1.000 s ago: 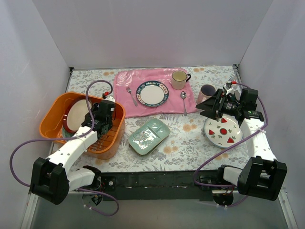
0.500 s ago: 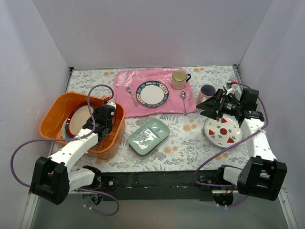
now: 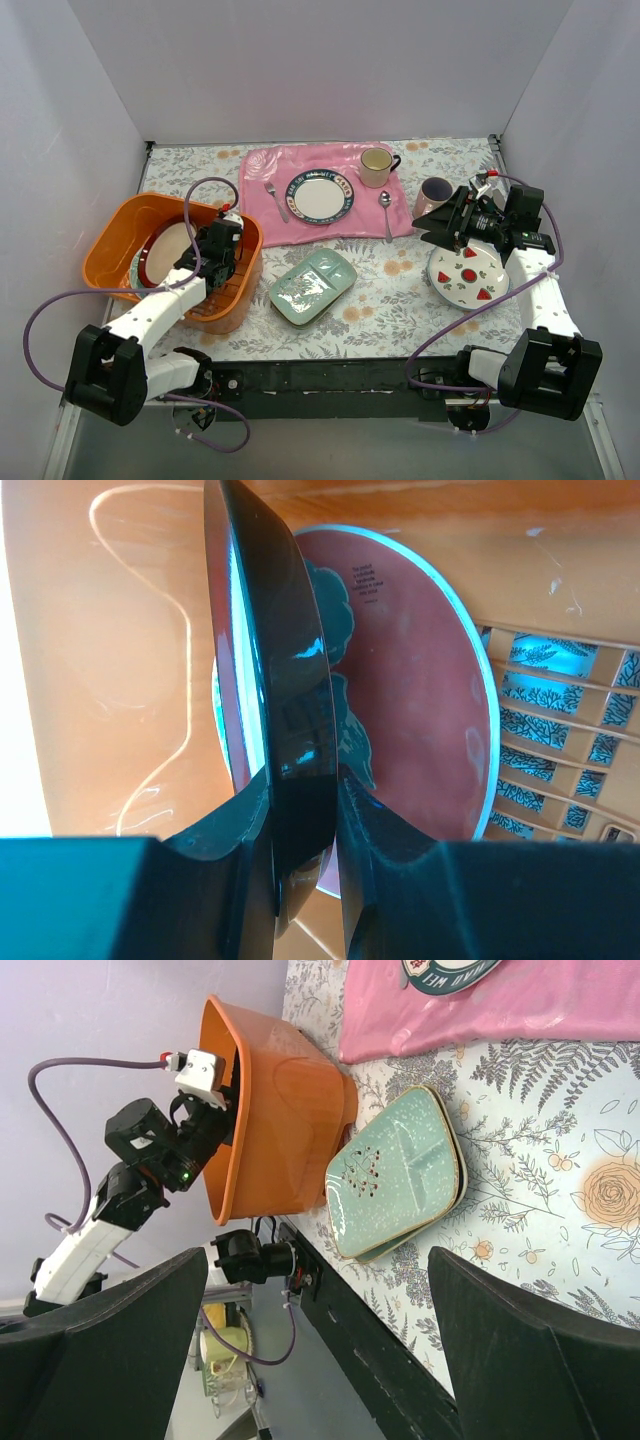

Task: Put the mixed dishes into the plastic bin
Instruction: Place the plate in the plastic bin.

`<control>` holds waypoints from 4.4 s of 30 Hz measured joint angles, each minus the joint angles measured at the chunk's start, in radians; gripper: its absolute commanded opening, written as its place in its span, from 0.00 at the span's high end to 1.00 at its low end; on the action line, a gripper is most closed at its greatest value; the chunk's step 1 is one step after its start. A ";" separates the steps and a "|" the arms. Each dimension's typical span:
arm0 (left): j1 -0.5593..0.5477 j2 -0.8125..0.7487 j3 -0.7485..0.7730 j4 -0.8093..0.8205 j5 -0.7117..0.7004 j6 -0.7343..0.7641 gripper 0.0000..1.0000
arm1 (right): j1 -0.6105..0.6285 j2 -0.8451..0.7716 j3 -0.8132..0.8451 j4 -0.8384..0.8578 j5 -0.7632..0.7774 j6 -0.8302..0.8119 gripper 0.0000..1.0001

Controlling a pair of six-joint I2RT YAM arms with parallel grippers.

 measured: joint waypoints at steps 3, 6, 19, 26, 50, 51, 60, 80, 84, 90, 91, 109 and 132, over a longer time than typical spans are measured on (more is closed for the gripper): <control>0.000 0.000 -0.007 0.003 0.001 0.000 1.00 | -0.001 0.000 0.000 0.000 0.000 0.000 0.02; 0.001 0.004 -0.010 0.005 0.003 0.000 1.00 | -0.001 0.000 0.000 0.000 0.000 0.000 0.02; 0.001 0.022 -0.012 0.015 0.006 0.005 1.00 | -0.005 0.003 0.000 0.000 -0.001 0.000 0.02; 0.002 0.030 -0.013 0.029 0.004 0.010 0.94 | -0.007 0.004 0.000 -0.001 -0.001 0.000 0.02; 0.006 0.035 -0.034 0.052 -0.003 0.032 0.43 | -0.014 0.013 -0.001 -0.002 -0.004 0.000 0.02; 0.006 0.037 -0.035 0.052 -0.003 0.031 0.40 | -0.014 0.013 -0.001 -0.001 -0.004 0.000 0.02; 0.006 0.048 -0.039 0.040 0.016 0.022 0.16 | -0.014 0.018 -0.015 0.000 -0.004 0.001 0.02; 0.010 0.099 0.095 -0.148 0.169 -0.070 0.02 | -0.021 0.018 -0.016 0.001 -0.004 0.003 0.02; 0.010 0.099 0.137 -0.175 0.198 -0.090 0.02 | -0.021 0.018 -0.016 0.001 -0.003 0.003 0.02; 0.010 0.099 0.163 -0.214 0.230 -0.115 0.02 | -0.021 0.018 -0.016 0.001 -0.004 0.003 0.02; 0.010 0.099 0.170 -0.226 0.237 -0.121 0.02 | -0.021 0.018 -0.016 0.001 -0.004 0.001 0.02; 0.010 0.024 0.435 -0.386 0.393 -0.322 0.02 | -0.021 0.066 0.296 -0.372 0.130 -0.652 0.01; 0.010 -0.224 0.496 -0.165 0.834 -0.768 0.02 | 0.201 -0.005 0.032 -0.638 0.687 -1.289 0.36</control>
